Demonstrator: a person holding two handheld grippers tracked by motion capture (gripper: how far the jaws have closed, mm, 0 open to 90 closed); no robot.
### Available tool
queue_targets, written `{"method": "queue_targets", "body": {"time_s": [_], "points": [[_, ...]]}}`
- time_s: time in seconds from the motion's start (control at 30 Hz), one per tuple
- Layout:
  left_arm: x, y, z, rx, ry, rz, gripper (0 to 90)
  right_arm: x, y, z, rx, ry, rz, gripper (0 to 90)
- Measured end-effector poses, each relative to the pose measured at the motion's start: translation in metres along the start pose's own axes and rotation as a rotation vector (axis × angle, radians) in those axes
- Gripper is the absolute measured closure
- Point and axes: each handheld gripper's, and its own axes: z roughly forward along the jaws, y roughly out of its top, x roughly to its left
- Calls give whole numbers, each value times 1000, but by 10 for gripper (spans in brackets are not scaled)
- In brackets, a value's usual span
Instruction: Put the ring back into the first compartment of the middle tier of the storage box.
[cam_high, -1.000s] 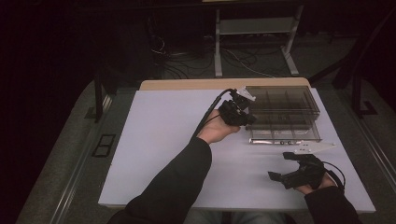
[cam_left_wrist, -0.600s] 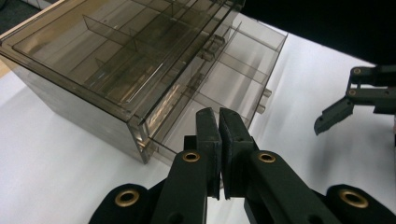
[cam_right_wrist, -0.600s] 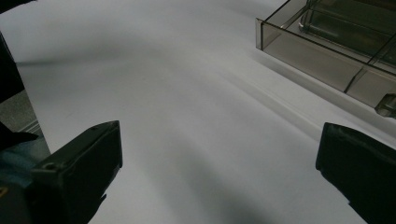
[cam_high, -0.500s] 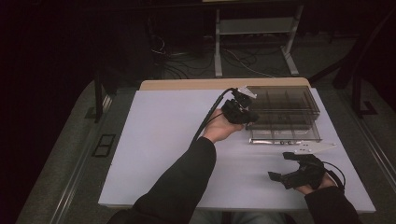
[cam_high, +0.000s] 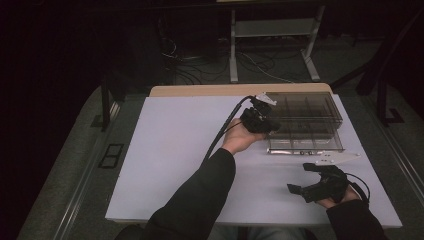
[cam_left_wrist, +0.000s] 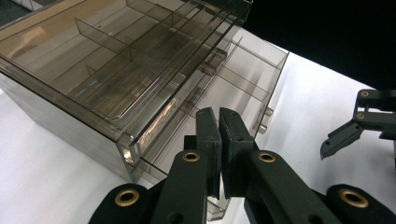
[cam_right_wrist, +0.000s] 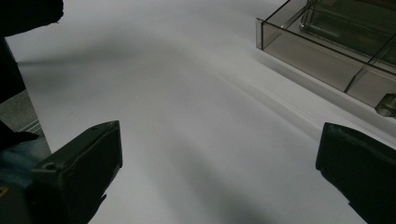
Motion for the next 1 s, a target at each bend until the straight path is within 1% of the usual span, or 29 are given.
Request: {"method": "queue_targets", "body": {"time_s": [0.1, 0.27, 0.3, 0.33, 0.37, 0.43, 0.5, 0.6, 0.7, 0.93, 1.0], "points": [[-2, 0, 3, -4, -1, 7, 868, 0, 0, 0, 0, 0, -1, 0], [-3, -2, 9, -13, -5, 4, 869, 0, 0, 1, -2, -1, -3, 0], [-3, -3, 11, -25, -6, 4, 869, 0, 0, 1, -1, -1, -3, 0], [-3, -3, 11, -25, -6, 4, 868, 0, 0, 1, -1, -1, -3, 0], [-3, -4, 14, -41, -4, -3, 868, 0, 0, 1, 0, 0, -4, 0], [-3, -6, 18, -55, 0, -11, 868, 0, 0, 1, 0, 1, -5, 0], [-1, -9, 21, -54, 1, -9, 869, 0, 0, 1, 3, 1, -7, 0], [0, -12, 26, -60, 5, -28, 869, 0, 0, 1, 8, 3, -9, 0], [3, -15, 29, -51, 4, -35, 869, 0, 0, 1, 6, 4, -10, 0], [8, -19, 30, -44, 13, -44, 868, 0, 1, 2, 12, 6, -10, 0], [10, -20, 31, -44, 12, -54, 868, 0, 1, 2, 12, 8, -12, 0]]}}
